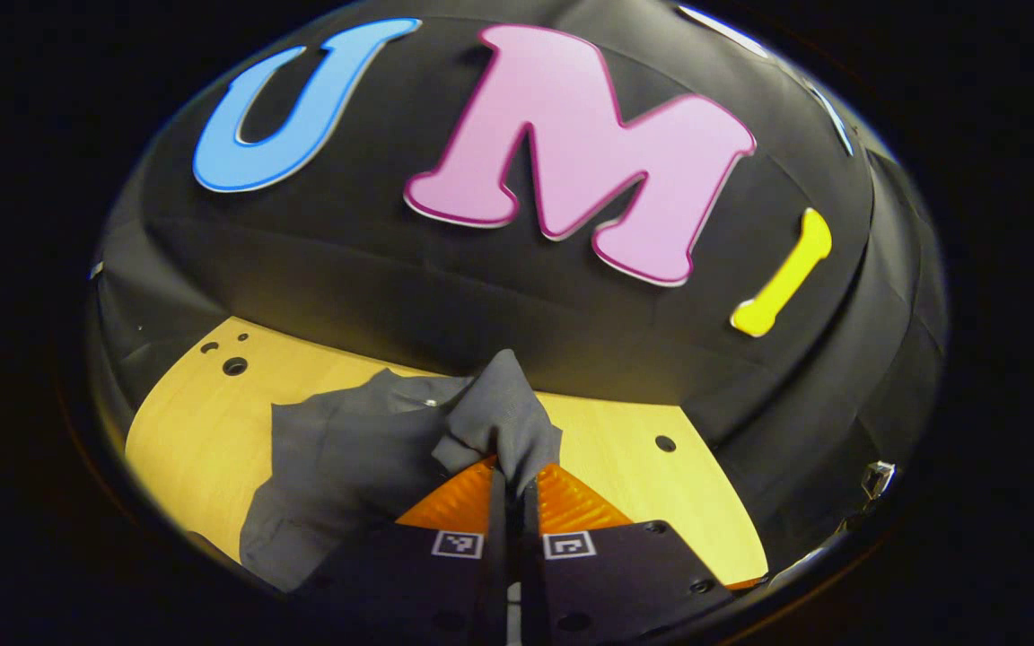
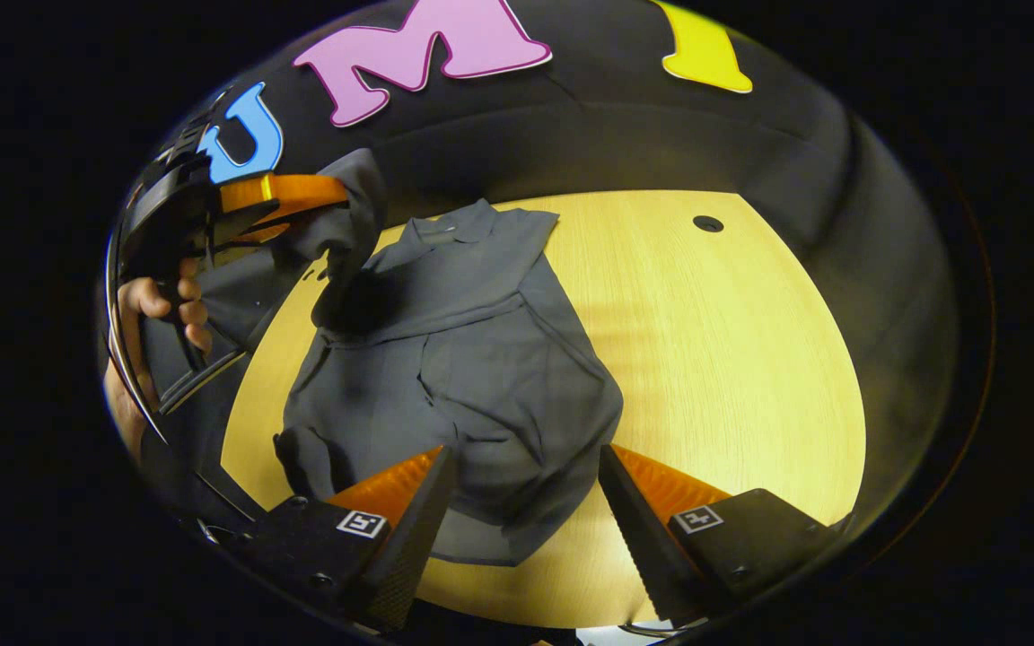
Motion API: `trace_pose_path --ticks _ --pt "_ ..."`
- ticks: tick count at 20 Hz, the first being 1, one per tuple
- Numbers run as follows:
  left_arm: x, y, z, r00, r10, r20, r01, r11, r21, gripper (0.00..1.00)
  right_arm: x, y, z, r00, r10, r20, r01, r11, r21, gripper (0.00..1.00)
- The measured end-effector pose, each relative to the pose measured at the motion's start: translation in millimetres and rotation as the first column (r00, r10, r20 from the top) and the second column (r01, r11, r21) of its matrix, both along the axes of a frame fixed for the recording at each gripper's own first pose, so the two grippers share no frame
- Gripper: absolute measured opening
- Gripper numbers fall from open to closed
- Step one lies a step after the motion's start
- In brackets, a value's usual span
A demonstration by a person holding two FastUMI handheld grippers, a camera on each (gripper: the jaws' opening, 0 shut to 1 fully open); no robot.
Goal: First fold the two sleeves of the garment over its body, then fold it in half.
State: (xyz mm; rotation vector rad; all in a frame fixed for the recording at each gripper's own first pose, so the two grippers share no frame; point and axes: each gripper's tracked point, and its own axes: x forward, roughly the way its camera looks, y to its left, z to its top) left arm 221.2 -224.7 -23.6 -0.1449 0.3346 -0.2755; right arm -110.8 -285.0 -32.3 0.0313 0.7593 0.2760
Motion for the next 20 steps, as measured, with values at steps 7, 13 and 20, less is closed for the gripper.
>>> trace_pose_path --ticks 7,13,20 --pt "-41.6 -16.7 25.8 0.991 -0.095 0.097 0.092 0.995 0.040 0.74 -1.2 15.0 -21.4 0.998 0.031 -0.062 -0.032 0.999 -0.012 0.99" --pt "-97.1 76.9 -0.4 0.993 0.063 0.099 -0.065 0.998 0.014 0.96 -4.7 30.1 -30.4 0.998 0.018 -0.059 -0.019 1.000 -0.011 0.99" --pt "-166.3 220.3 -95.4 0.973 0.230 -0.037 -0.223 0.966 0.133 0.96 -11.0 28.3 -63.4 0.994 -0.055 -0.096 0.051 0.997 -0.050 0.99"
